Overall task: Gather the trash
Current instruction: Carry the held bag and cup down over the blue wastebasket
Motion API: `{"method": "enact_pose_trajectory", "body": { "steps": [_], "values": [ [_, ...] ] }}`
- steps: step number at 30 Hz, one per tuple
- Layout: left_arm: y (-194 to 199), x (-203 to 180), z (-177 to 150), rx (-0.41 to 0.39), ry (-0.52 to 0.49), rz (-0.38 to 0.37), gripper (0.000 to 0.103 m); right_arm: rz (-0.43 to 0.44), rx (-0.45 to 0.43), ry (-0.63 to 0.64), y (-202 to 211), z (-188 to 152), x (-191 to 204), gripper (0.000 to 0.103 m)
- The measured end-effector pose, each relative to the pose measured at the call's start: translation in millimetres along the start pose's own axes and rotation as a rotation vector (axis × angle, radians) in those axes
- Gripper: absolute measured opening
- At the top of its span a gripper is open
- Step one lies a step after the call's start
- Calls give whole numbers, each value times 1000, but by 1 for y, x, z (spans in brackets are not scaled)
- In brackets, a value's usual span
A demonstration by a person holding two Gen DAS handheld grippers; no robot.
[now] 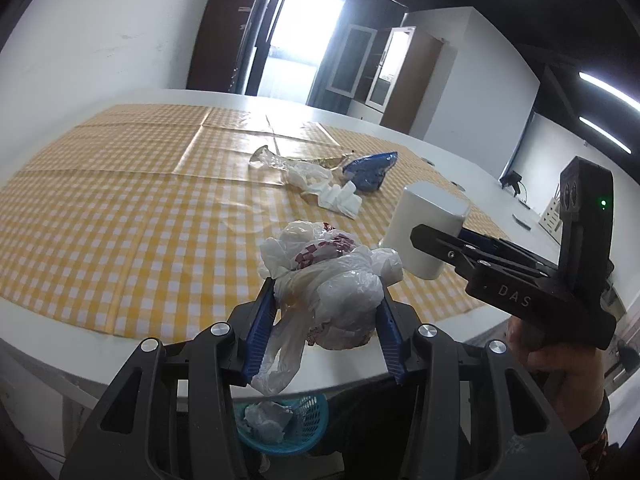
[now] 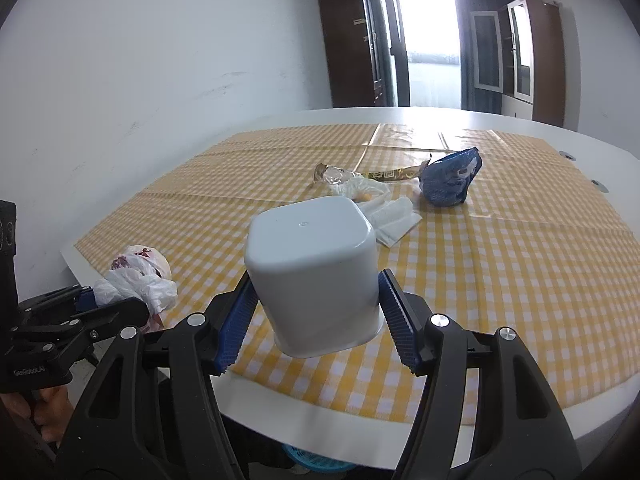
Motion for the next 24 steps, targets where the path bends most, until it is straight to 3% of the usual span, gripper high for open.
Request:
{"method": "enact_pose_trajectory", "body": {
  "steps": [6, 17, 24],
  "values": [
    [16, -13, -28, 8, -33, -30, 47, 21, -12, -5, 24, -33, 1, 58],
    [24, -15, -77, 54, -47, -14, 47, 48, 0, 14, 58, -93, 13, 58],
    [9, -11, -114, 140, -43, 15, 47, 52, 49, 38, 59, -133, 24, 58]
  ]
}}
Point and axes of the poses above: each gripper's, at about its wrist camera, not at the fingertips, and y roughly against the way its jaws point, x to its left, z to its top, the point moved 2 cm from there along -y, roughly the way its jaws point, and after that the axes turned 11 degrees about x, right-handed, at the moved point
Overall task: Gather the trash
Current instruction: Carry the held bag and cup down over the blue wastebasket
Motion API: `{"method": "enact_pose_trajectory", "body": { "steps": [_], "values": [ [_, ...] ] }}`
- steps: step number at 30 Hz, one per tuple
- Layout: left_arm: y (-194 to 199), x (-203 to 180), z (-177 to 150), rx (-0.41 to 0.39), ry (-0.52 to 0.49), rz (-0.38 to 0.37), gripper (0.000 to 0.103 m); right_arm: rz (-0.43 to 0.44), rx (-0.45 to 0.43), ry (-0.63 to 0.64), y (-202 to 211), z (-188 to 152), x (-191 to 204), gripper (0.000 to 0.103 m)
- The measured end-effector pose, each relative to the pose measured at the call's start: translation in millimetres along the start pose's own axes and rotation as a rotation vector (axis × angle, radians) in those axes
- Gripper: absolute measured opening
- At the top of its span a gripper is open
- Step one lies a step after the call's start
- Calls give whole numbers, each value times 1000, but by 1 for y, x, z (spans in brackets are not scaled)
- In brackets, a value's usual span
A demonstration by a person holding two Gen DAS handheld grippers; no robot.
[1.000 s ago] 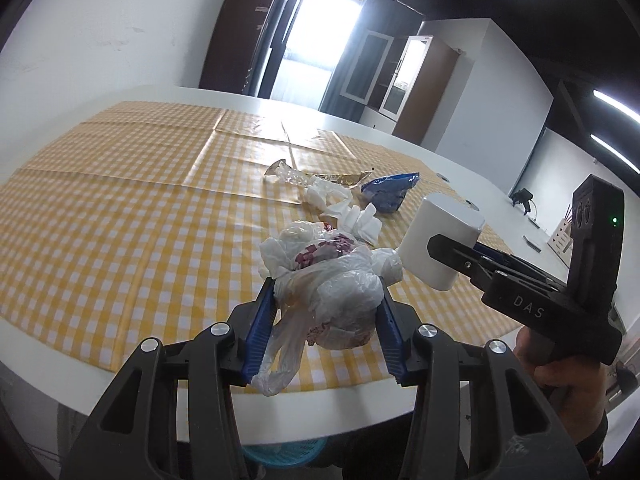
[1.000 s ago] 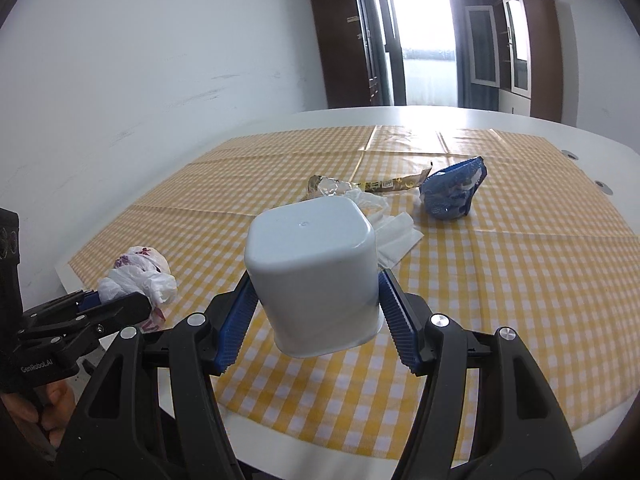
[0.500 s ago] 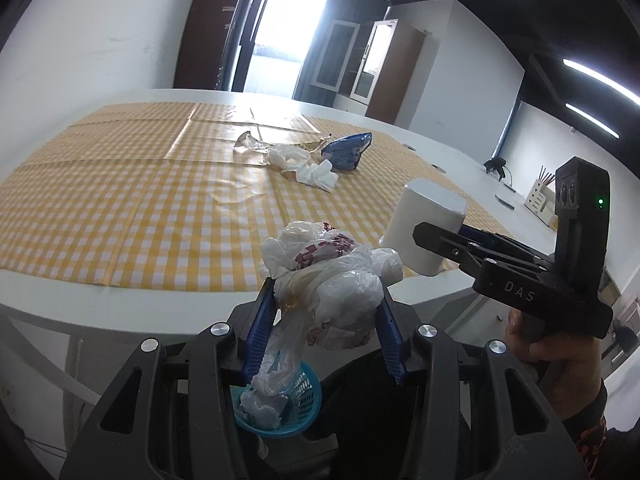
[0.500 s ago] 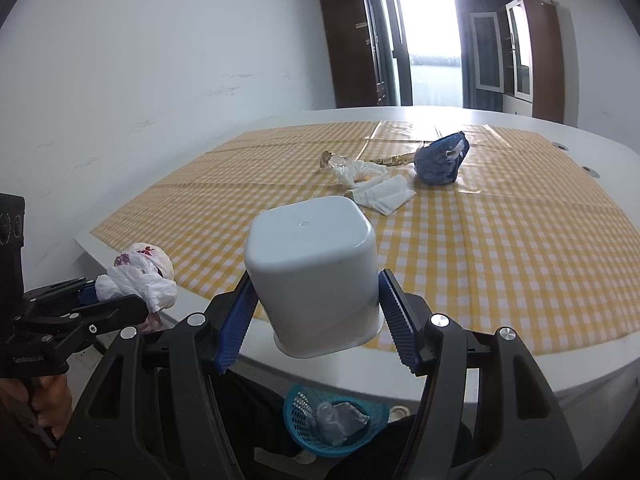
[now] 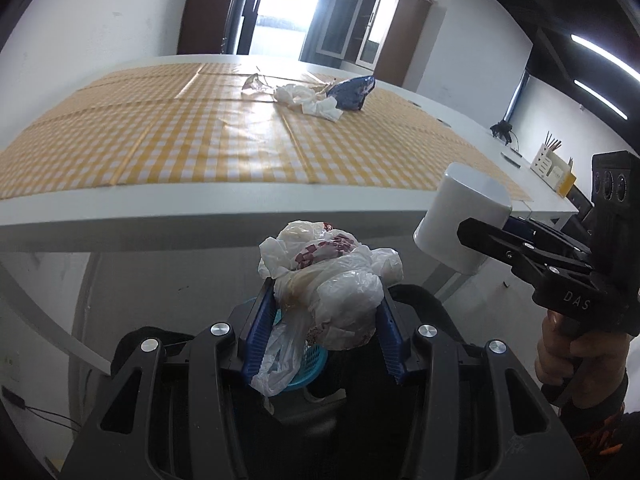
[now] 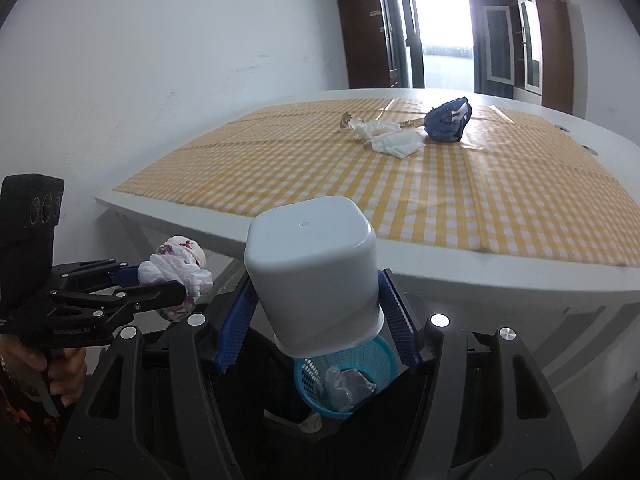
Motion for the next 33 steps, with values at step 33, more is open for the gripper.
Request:
{"method": "enact_pose_trajectory", "body": {
  "steps": [33],
  "values": [
    [-190, 79, -57, 300, 119, 56, 47, -32, 517, -87, -221, -82, -22, 58]
  ]
}}
Point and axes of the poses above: each gripper's, at about its wrist camera, not at the fingertips, and y roughly against the way its jaws point, x to its left, z to its top, the point moved 2 cm from there along -y, roughly the way its jaws point, and after that the axes turned 11 degrees about x, right-handed, at the moved point
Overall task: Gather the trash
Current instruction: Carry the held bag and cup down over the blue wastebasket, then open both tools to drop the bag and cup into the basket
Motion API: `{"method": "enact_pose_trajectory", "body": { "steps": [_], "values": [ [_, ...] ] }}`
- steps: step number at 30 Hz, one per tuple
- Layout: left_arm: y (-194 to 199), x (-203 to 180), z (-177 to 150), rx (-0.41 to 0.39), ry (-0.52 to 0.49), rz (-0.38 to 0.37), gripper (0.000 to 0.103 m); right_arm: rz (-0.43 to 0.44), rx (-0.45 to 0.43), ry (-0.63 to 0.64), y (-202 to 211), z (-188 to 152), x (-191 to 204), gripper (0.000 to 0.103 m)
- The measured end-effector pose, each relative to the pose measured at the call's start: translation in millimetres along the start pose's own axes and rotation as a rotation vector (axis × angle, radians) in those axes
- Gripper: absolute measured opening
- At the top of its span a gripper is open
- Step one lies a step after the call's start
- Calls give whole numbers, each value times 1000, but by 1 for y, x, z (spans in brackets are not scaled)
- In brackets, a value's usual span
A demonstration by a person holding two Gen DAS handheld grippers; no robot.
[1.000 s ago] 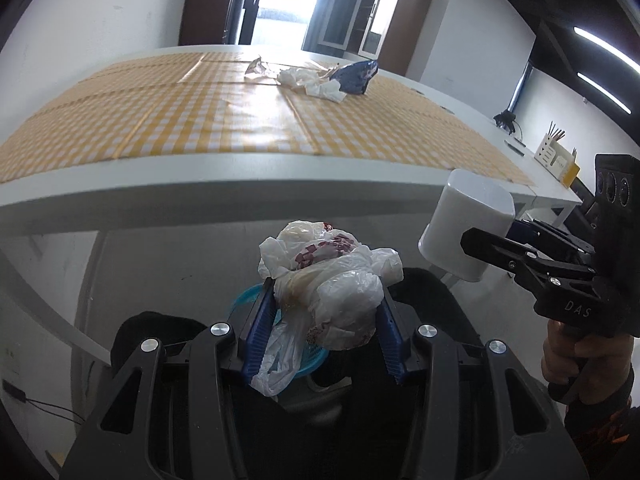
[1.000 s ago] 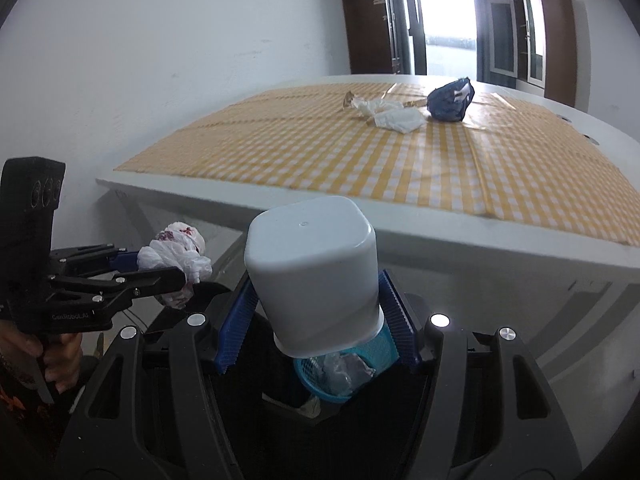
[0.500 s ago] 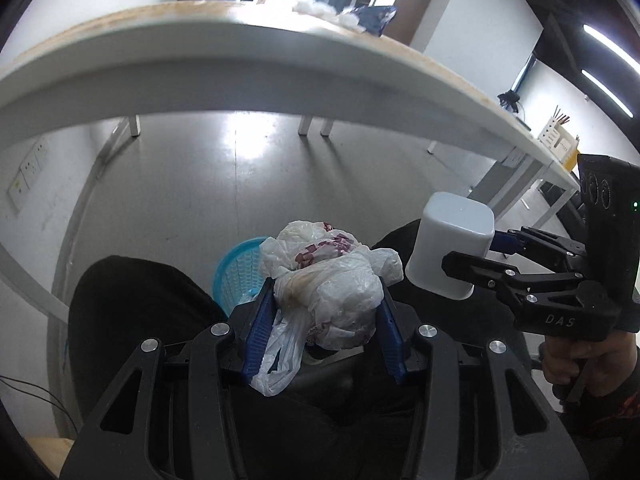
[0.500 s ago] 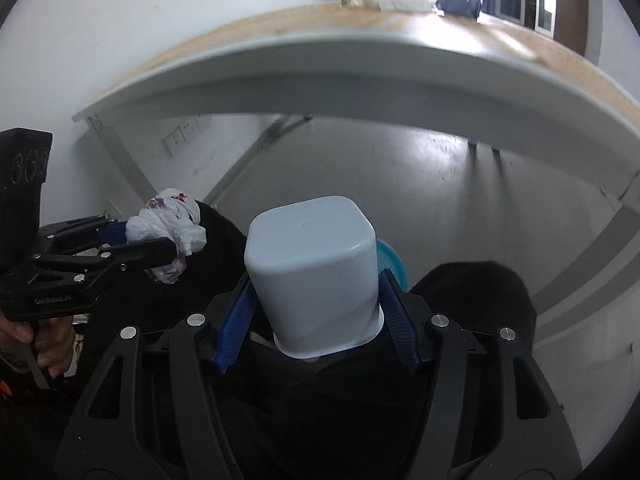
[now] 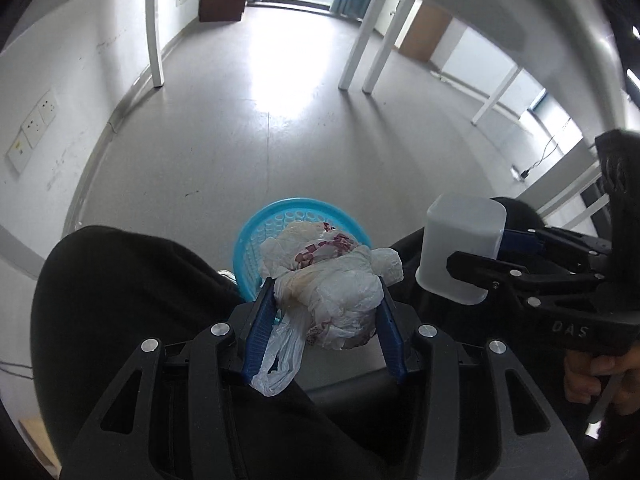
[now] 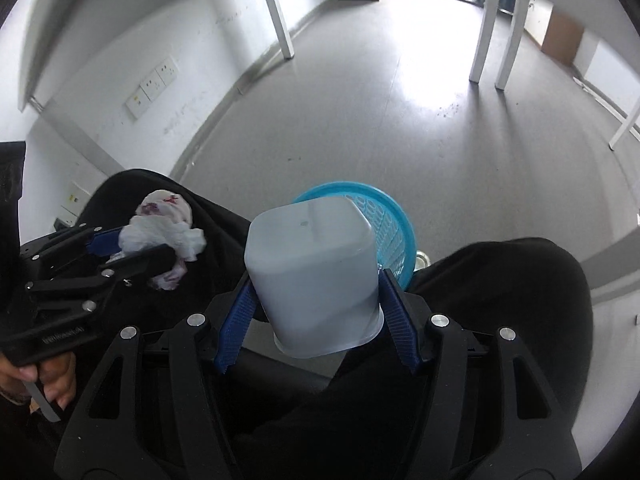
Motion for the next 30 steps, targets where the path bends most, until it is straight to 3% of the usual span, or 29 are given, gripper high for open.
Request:
{"method": "enact_pose_trajectory", "body": {
  "steps": [8, 17, 30],
  "values": [
    [-40, 25, 22, 137, 151, -69, 47, 21, 85, -99, -40, 17, -24, 58],
    [-71, 26, 42, 150, 184, -71, 47, -9, 157, -152, -87, 43, -35, 58],
    [-118, 48, 74, 220, 286, -57, 47, 69, 315, -268, -156, 57, -60, 58]
  ]
}}
Point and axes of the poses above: each gripper's, at about its wrist camera, not at the fingertips, and y roughly against the way its jaws point, x to its left, z to its top, the point moved 2 cm from there along -y, roughly the way its jaws point, and after that the axes turned 11 degrees about x, right-handed, at the moved point
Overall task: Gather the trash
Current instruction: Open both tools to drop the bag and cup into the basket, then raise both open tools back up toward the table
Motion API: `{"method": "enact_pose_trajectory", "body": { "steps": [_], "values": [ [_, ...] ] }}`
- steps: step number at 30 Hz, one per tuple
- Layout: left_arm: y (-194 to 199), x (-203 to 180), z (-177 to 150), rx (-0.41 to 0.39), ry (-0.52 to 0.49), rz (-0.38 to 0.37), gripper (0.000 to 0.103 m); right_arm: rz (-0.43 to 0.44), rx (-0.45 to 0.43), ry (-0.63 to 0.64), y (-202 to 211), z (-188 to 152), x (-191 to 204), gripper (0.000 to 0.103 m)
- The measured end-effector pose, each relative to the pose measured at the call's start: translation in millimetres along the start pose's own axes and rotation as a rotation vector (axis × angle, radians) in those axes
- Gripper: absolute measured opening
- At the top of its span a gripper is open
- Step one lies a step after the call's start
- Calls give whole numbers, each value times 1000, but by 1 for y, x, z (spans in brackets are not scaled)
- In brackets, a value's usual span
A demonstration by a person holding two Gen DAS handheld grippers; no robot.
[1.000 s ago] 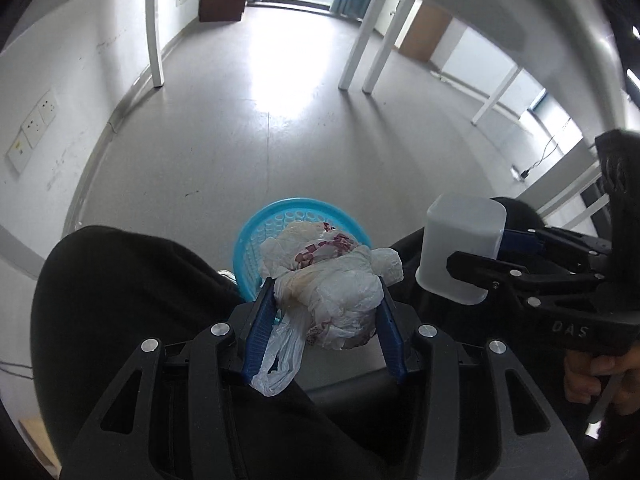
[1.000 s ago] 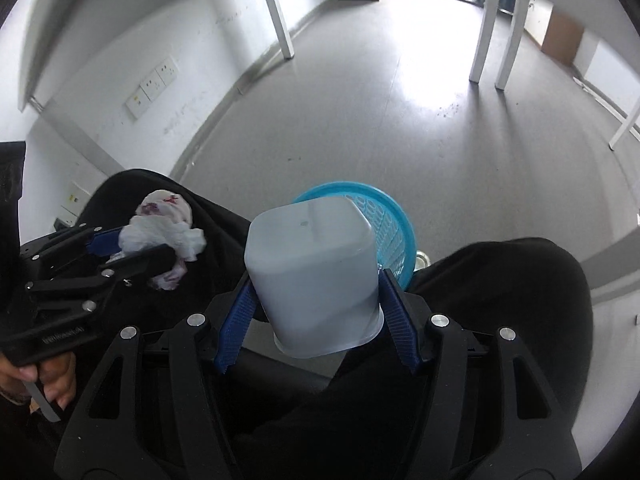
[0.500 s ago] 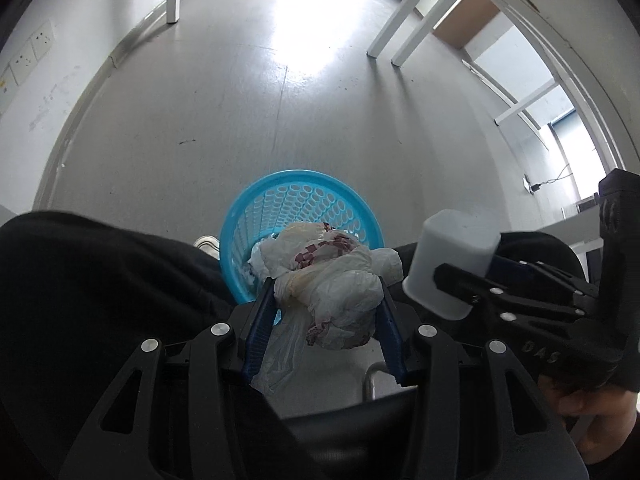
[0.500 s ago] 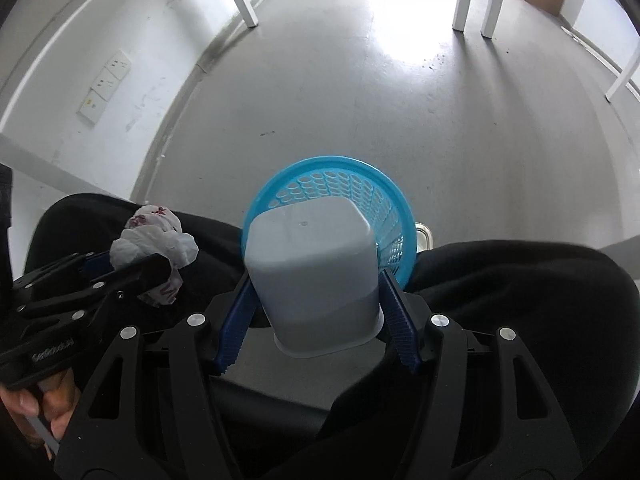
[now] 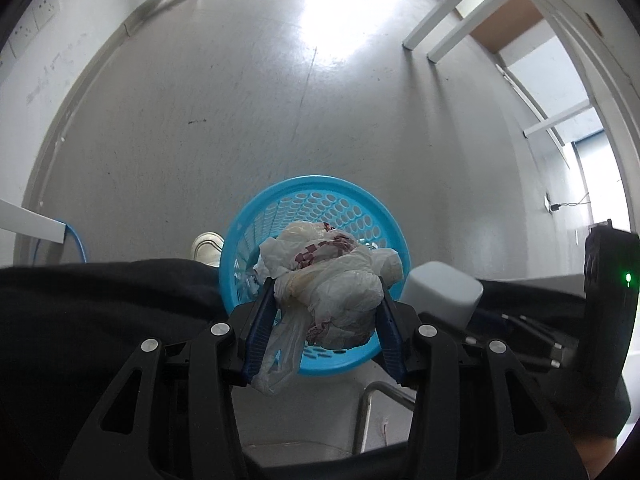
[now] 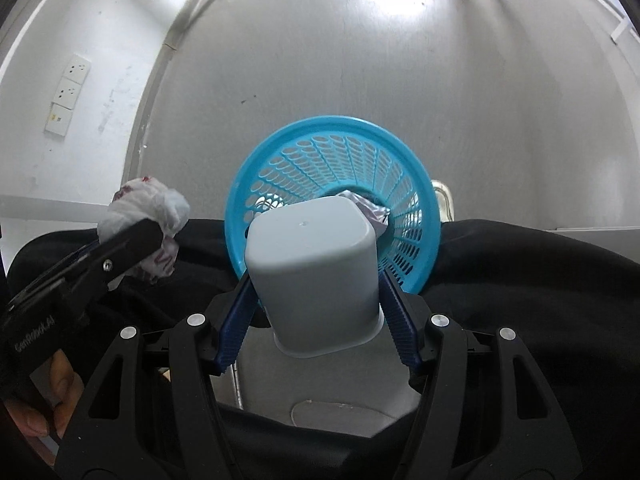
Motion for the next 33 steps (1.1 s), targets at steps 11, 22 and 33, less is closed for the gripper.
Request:
{"method": "enact_pose_trajectory", "body": {
  "steps": [11, 22, 33],
  "values": [
    [-44, 3, 31, 105, 61, 18, 45, -22, 103, -42, -41, 27, -7, 58],
    [-54, 14, 46, 99, 108, -76, 69, -27, 119, -42, -48, 31, -5, 73],
    [-38, 7, 37, 56, 99, -31, 68, -78, 90, 8, -39, 24, 3, 74]
  ]
}}
Point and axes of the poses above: each gripper's, at about its wrist camera, not at the fingertips, and y roughly against the way its jaws point, x to its left, z to its top, the point moved 2 cm from there along -y, roughly the way its jaws point, and after that the axes turned 11 degrees about x, right-handed, at the moved point
